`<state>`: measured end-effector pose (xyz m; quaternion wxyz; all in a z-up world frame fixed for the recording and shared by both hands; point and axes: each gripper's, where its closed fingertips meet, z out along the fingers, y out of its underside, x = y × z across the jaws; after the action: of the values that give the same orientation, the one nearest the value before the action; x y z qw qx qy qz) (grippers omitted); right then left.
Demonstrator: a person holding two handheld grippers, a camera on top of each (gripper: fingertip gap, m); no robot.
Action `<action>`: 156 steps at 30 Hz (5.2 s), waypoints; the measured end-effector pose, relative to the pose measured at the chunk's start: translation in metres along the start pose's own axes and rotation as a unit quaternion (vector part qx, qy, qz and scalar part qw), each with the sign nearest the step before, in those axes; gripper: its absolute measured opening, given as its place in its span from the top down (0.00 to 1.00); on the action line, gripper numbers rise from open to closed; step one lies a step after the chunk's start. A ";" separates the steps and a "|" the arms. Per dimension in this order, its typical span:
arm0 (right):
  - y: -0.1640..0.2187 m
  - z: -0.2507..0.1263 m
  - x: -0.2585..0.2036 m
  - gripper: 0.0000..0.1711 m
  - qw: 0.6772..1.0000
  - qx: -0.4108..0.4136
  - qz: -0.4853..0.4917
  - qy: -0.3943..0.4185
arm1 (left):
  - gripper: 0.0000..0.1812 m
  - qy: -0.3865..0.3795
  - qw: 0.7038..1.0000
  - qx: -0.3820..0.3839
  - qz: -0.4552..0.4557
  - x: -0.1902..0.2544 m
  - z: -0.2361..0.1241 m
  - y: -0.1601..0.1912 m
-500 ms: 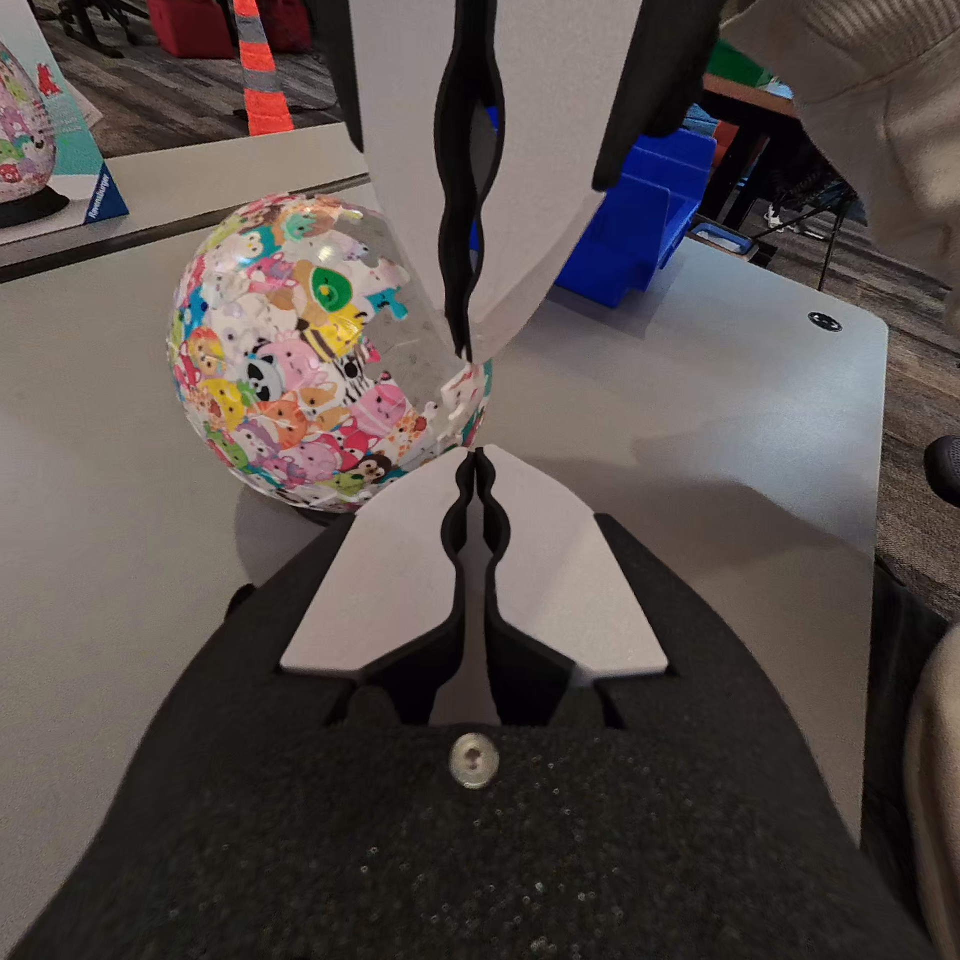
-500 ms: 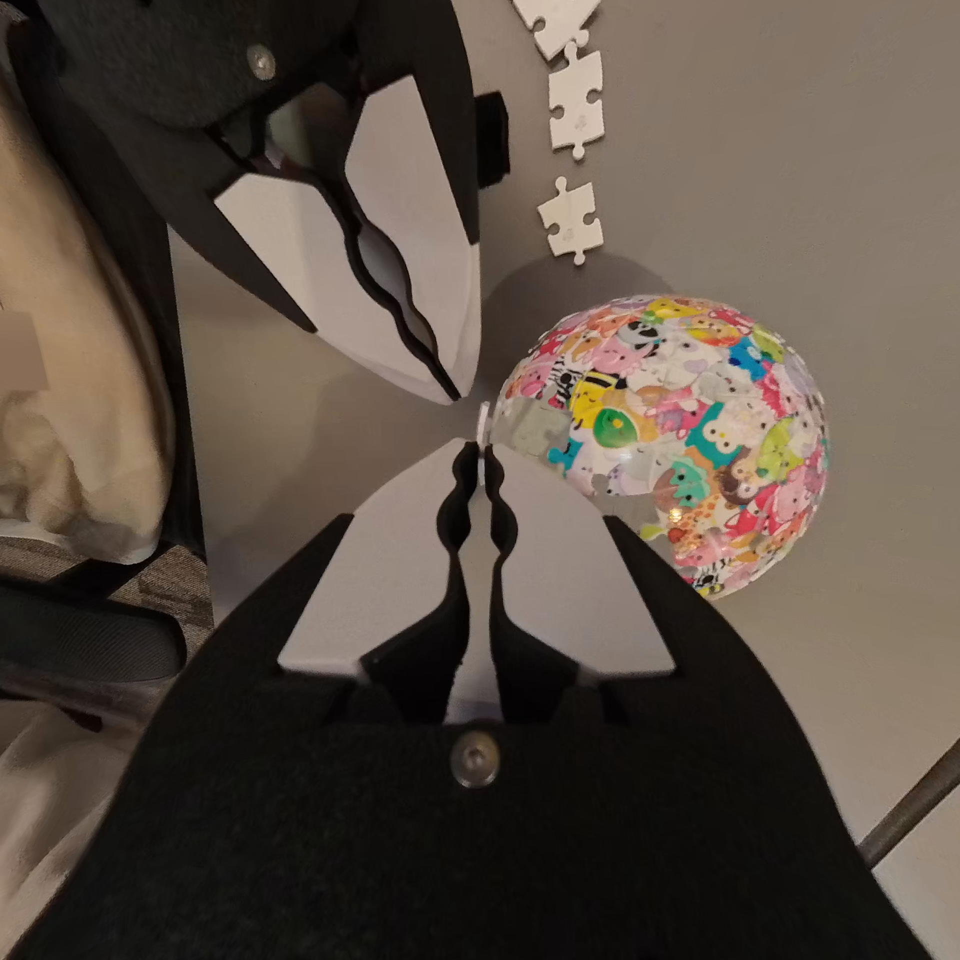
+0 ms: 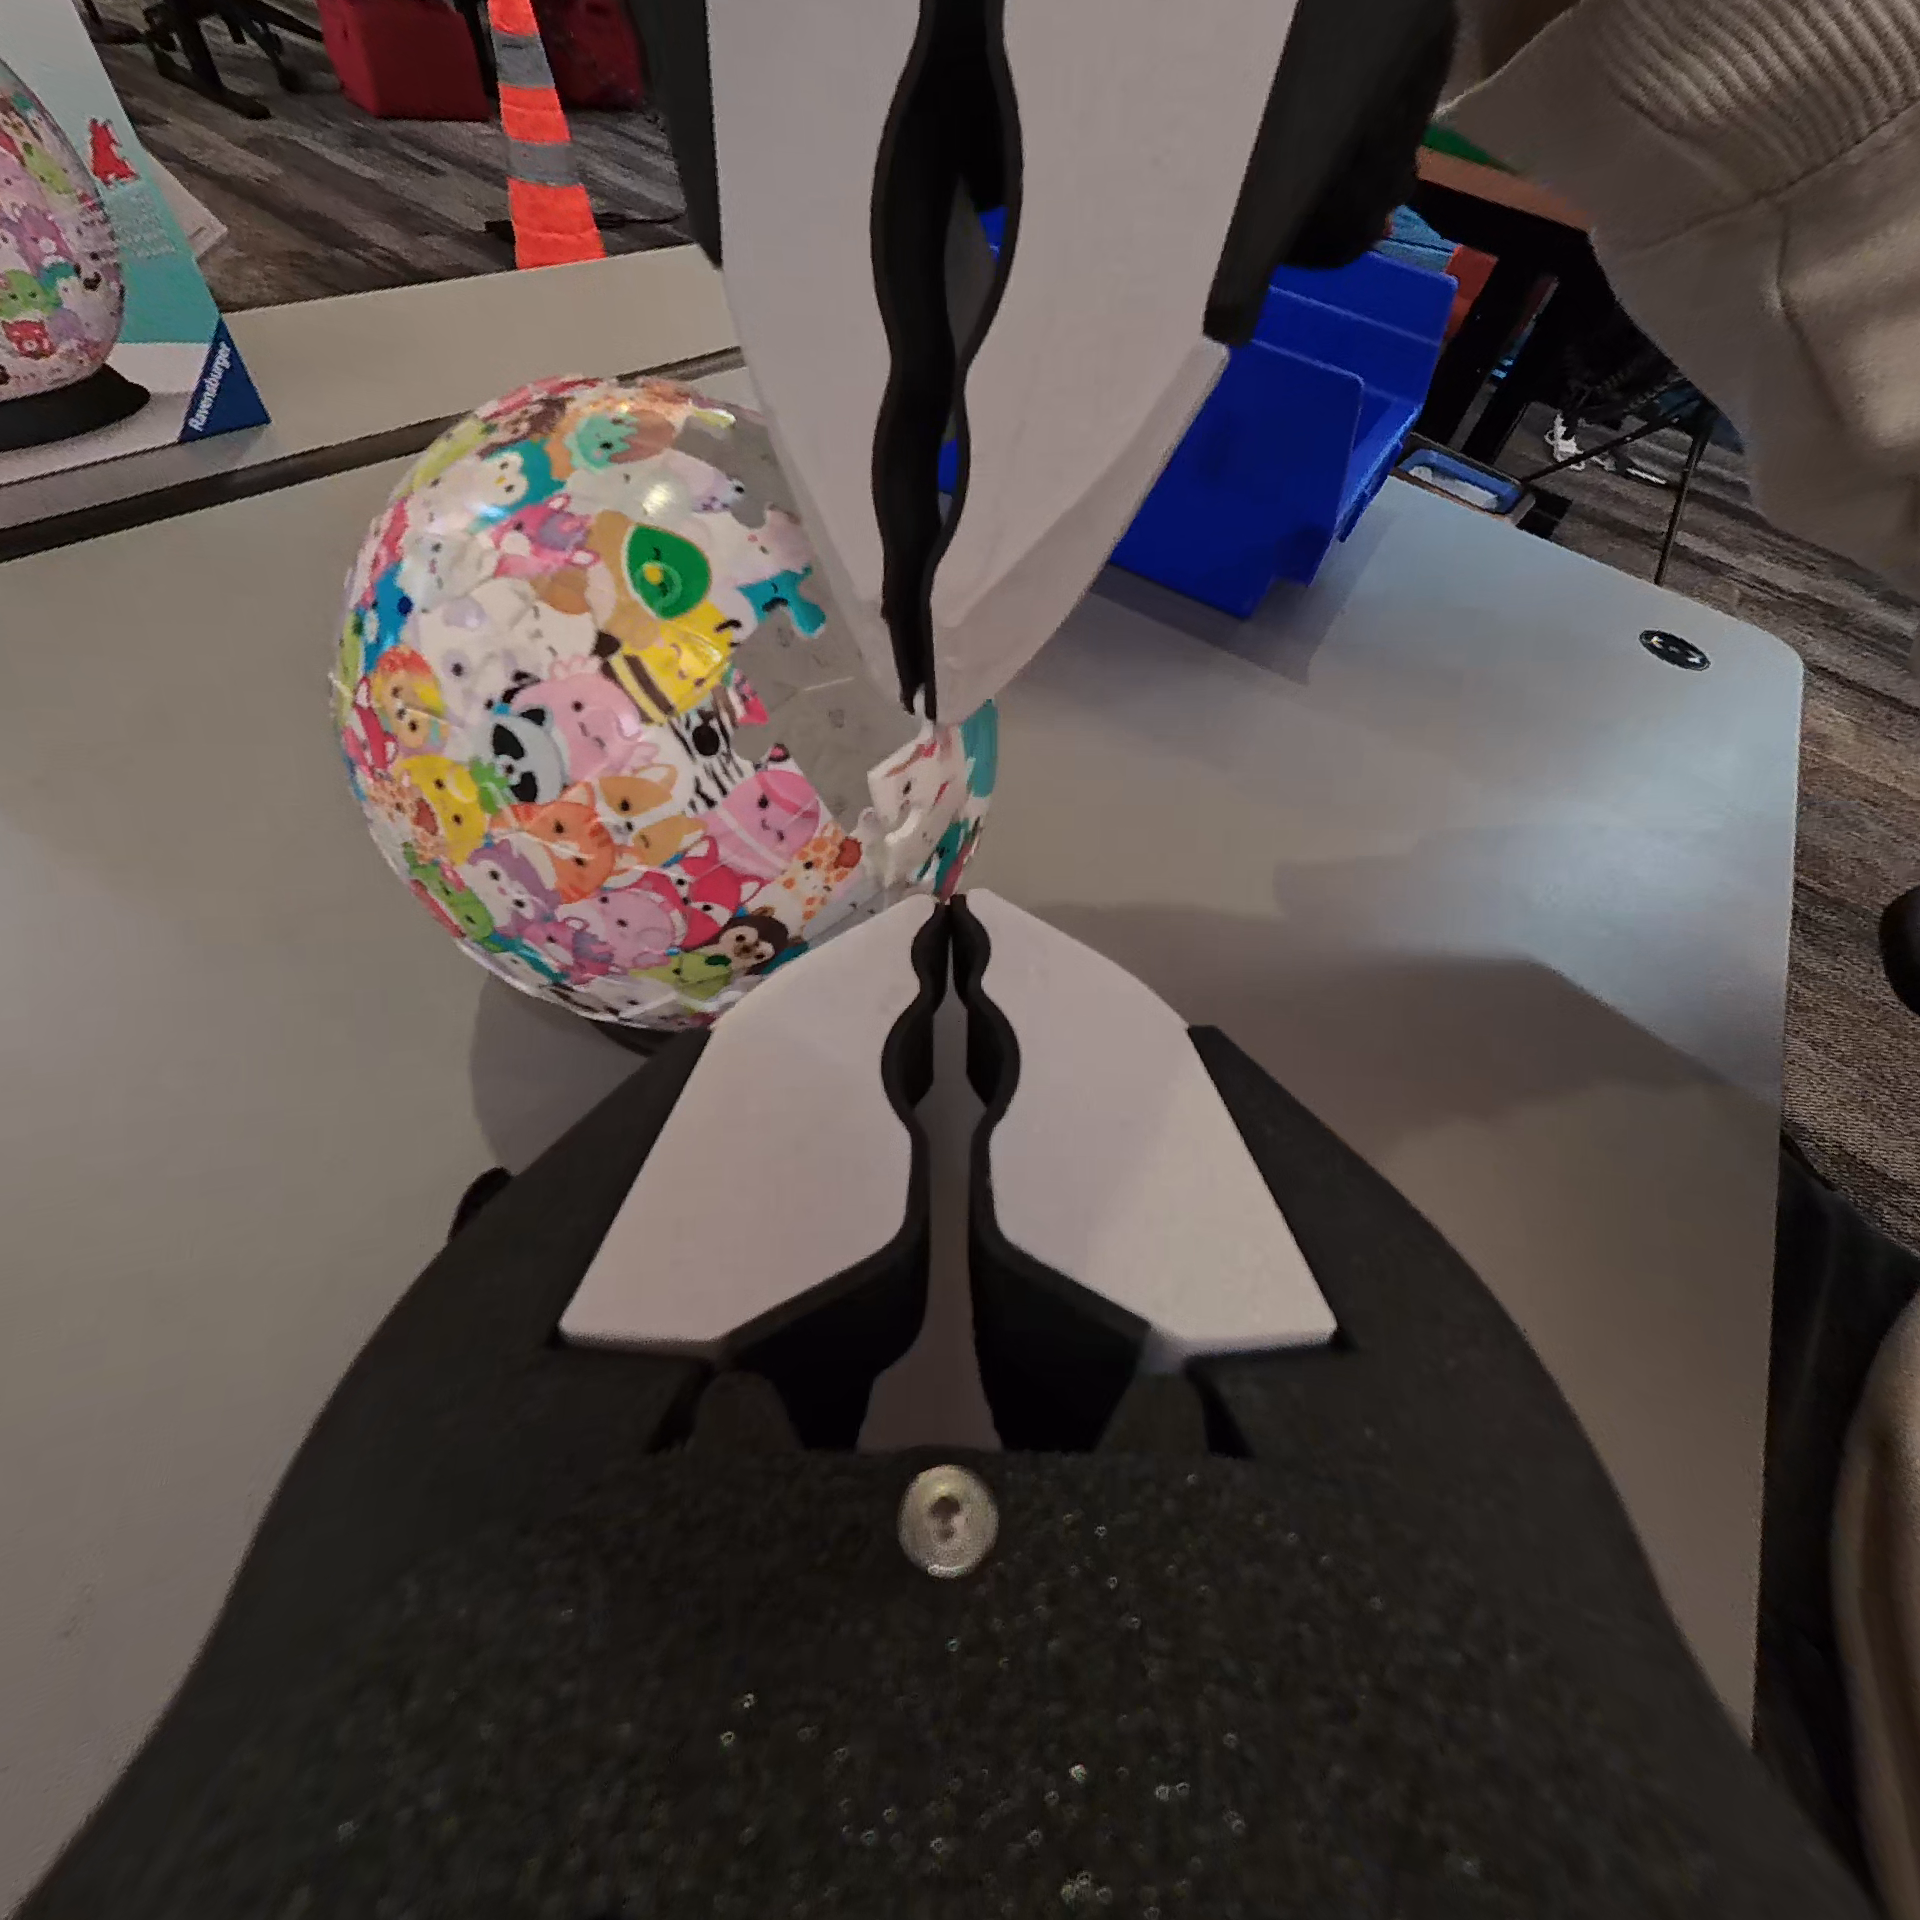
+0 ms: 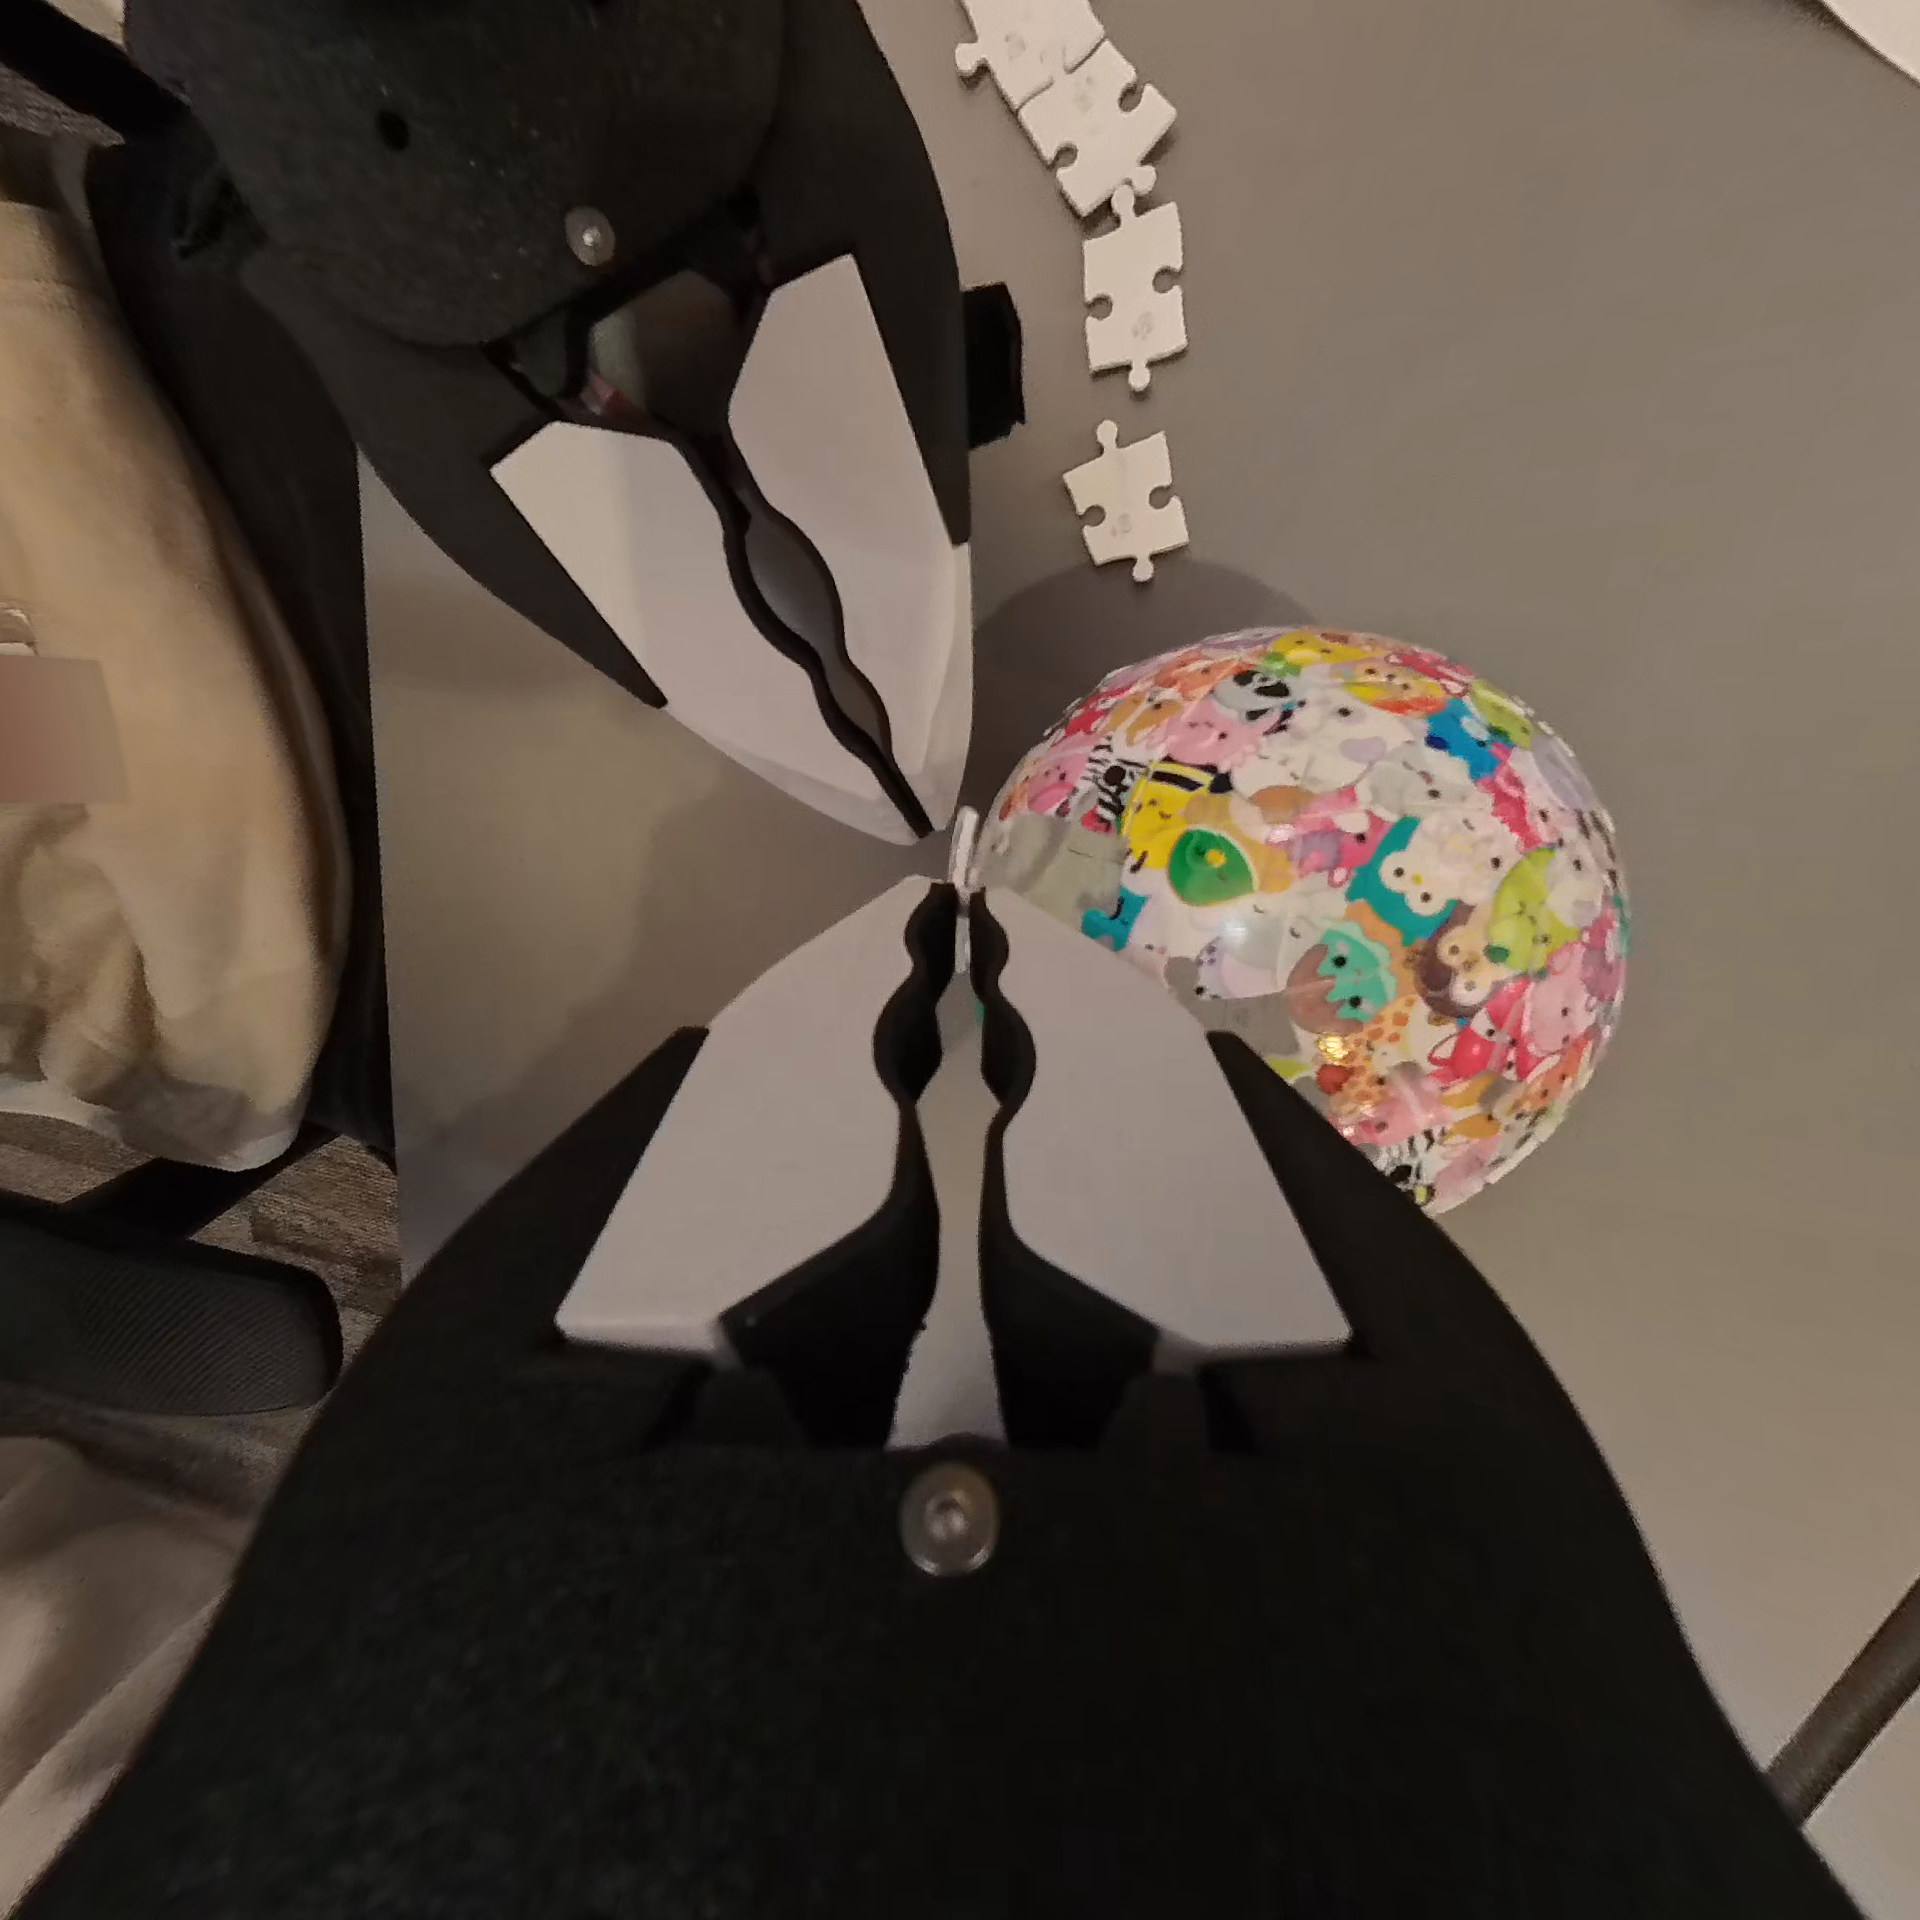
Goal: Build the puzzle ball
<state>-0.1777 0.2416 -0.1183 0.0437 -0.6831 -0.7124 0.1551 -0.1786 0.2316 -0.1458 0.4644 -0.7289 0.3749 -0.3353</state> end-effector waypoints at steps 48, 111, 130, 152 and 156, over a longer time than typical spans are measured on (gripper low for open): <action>0.005 -0.001 0.025 0.98 0.995 -0.046 -0.044 0.078 | 1.00 -0.007 1.000 0.012 0.007 -0.013 0.011 -0.013; 0.010 -0.009 0.073 0.97 0.988 0.059 -0.041 0.139 | 1.00 -0.049 0.998 0.038 0.012 -0.048 0.038 -0.038; 0.012 -0.010 0.083 0.97 0.985 0.070 -0.037 0.150 | 1.00 -0.061 0.997 0.040 0.037 -0.049 0.033 -0.046; 0.018 -0.026 0.082 0.85 0.964 0.136 -0.051 0.222 | 1.00 -0.064 0.997 0.030 0.023 -0.058 0.036 -0.036; 0.020 -0.037 0.079 0.88 0.942 0.190 -0.042 0.273 | 1.00 -0.061 0.997 0.031 0.021 -0.059 0.039 -0.038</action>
<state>-0.1534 0.3261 -0.1009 0.3717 -0.6476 -0.6585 0.0934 -0.1661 0.3093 -0.1316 0.5160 -0.7252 0.3501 -0.2921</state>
